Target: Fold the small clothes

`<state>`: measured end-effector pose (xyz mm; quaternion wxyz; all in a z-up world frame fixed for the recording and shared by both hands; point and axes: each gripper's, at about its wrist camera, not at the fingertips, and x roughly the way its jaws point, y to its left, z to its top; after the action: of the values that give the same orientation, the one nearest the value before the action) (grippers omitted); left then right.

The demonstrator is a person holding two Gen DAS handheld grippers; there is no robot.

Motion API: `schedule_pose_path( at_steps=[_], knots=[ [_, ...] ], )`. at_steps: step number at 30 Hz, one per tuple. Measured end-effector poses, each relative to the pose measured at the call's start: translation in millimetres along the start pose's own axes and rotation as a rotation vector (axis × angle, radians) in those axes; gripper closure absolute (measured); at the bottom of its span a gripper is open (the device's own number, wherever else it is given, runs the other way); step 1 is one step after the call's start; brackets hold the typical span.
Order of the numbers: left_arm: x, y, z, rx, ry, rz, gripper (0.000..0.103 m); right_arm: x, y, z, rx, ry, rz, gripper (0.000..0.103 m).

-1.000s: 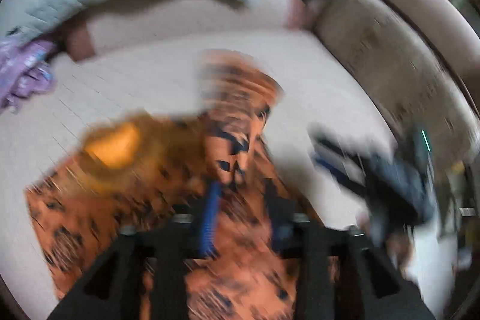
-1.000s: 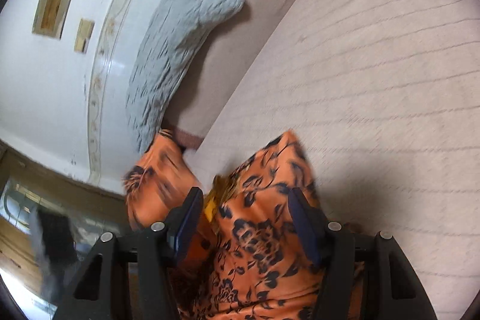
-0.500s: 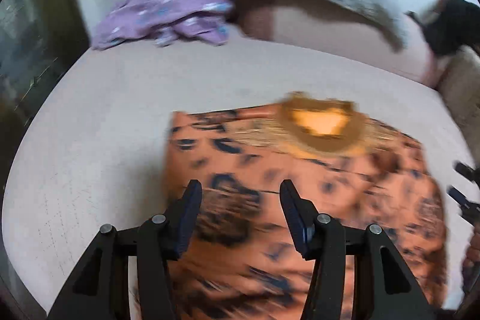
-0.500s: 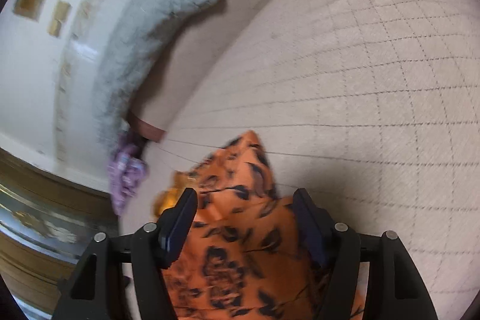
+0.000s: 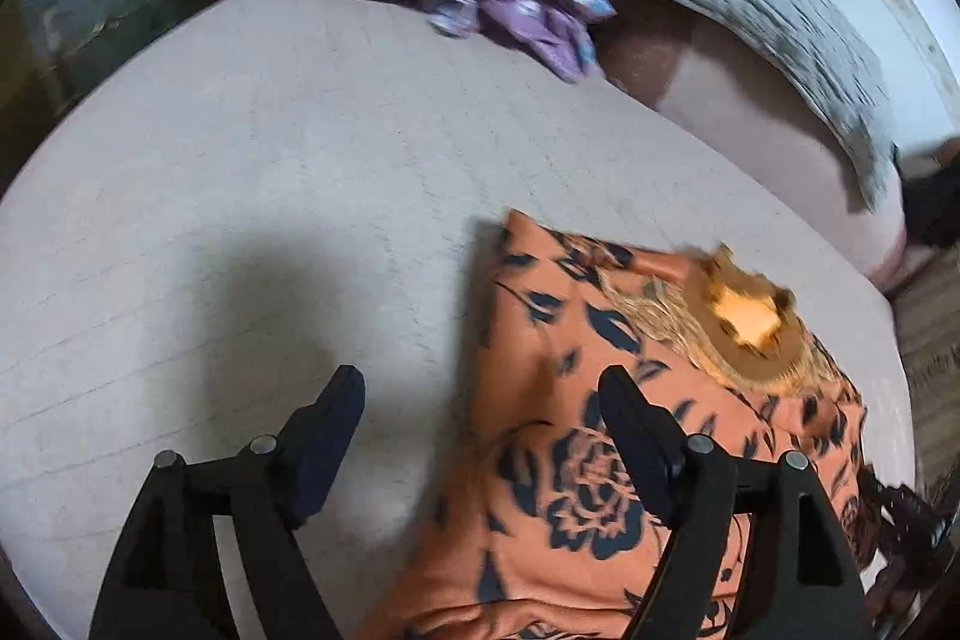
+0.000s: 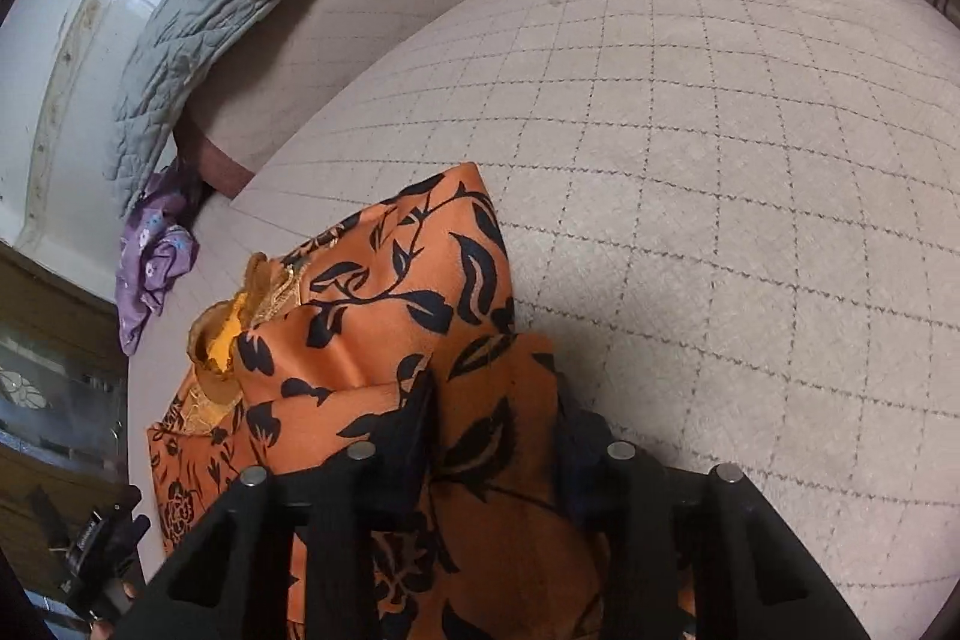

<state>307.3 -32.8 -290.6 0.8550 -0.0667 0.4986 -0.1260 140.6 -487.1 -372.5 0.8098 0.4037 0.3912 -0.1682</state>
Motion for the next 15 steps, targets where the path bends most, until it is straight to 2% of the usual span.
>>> schedule_pose_path(
  at_steps=[3, 5, 6, 7, 9, 11, 15],
  knots=[
    [22, -18, -7, 0.094, 0.068, 0.035, 0.024, -9, 4, -4, -0.020, -0.040, -0.012, 0.077],
    [33, -31, -15, 0.146, 0.088, 0.048, 0.065, -17, 9, -6, -0.054, -0.082, -0.033, 0.081],
    [32, -37, -18, 0.170, 0.066, 0.073, 0.066, -21, 12, -8, -0.073, -0.105, -0.040, 0.083],
    [28, -41, -19, 0.189, 0.037, 0.094, 0.084, -23, 16, -9, -0.085, -0.121, -0.041, 0.086],
    [18, -47, -19, 0.214, -0.003, 0.106, 0.088, -32, 21, -9, -0.102, -0.155, -0.040, 0.087],
    [8, -45, -18, 0.196, -0.034, 0.080, 0.089, -39, 25, -9, -0.112, -0.187, -0.030, 0.087],
    [-9, -30, -10, 0.152, -0.095, 0.042, 0.090, -56, 39, -9, -0.150, -0.281, 0.052, 0.087]
  ],
)
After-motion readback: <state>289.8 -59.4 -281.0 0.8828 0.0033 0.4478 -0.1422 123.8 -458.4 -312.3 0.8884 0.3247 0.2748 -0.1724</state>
